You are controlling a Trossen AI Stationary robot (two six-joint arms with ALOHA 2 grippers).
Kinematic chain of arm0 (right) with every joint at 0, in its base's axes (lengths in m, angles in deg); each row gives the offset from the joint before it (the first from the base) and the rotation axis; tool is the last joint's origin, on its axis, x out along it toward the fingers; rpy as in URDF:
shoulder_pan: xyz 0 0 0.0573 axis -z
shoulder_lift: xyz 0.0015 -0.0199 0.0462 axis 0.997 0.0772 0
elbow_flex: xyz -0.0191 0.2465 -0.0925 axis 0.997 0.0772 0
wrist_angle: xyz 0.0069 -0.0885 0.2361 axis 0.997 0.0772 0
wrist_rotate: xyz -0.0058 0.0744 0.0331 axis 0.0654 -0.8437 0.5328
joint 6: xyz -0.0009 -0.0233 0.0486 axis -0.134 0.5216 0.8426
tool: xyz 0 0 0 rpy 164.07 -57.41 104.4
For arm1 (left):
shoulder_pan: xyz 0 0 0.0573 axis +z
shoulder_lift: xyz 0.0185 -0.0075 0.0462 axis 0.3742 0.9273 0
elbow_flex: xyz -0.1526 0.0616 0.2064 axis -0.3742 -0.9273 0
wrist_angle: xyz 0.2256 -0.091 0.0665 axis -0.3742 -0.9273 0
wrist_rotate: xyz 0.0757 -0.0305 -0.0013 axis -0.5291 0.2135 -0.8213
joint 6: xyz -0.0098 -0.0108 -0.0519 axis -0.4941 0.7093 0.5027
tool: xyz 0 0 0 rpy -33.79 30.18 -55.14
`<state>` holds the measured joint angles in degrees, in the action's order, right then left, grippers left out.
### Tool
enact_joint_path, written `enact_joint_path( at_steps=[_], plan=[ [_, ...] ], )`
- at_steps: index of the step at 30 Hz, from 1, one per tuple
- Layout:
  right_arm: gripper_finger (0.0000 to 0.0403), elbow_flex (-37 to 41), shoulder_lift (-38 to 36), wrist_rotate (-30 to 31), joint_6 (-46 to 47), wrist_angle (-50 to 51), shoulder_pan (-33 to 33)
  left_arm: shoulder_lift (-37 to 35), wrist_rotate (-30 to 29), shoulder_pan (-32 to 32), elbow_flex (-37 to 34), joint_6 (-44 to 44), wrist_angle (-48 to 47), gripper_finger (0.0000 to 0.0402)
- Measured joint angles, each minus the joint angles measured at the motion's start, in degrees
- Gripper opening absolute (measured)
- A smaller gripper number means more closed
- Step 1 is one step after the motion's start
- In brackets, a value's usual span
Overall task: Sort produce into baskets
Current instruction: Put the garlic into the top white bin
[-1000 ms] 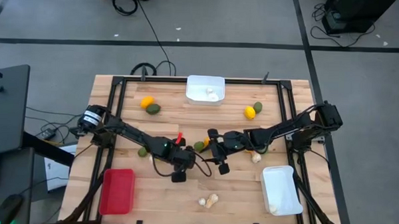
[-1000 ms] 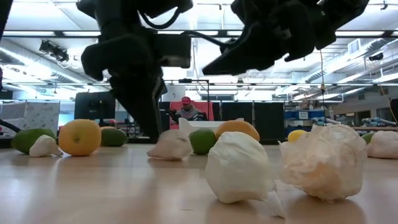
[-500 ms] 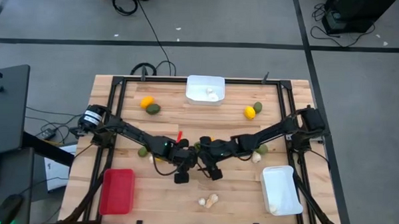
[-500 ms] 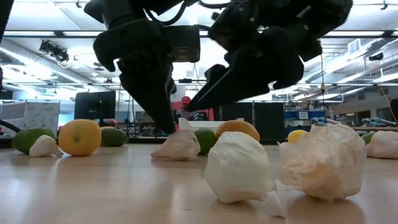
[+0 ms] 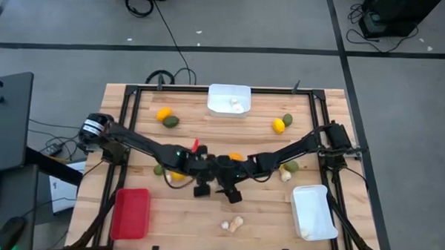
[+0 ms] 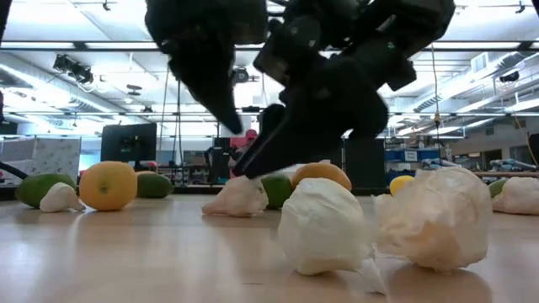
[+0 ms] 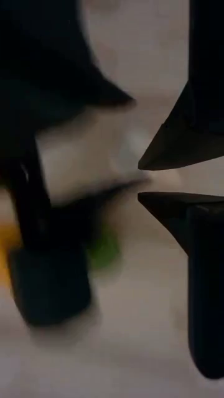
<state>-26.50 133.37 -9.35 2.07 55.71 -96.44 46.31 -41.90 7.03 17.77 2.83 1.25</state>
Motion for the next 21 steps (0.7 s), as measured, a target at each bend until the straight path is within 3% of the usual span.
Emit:
enact_joint_path(
  at_steps=[11,16,21],
  plan=[
    [0.0264,-1.3,2.3,0.1,0.3,1.8,0.3,-5.7,-8.9,0.4,-0.1,-0.2,-1.1,0.0074],
    [0.0188,-1.3,2.3,-0.6,0.7,2.0,0.5,-6.9,-10.6,0.8,-0.2,-2.1,-3.6,0.0074],
    [0.0093,-1.3,2.2,-0.6,0.8,2.1,0.6,-11.9,-17.1,2.0,-0.4,1.0,-12.4,0.0074]
  ],
)
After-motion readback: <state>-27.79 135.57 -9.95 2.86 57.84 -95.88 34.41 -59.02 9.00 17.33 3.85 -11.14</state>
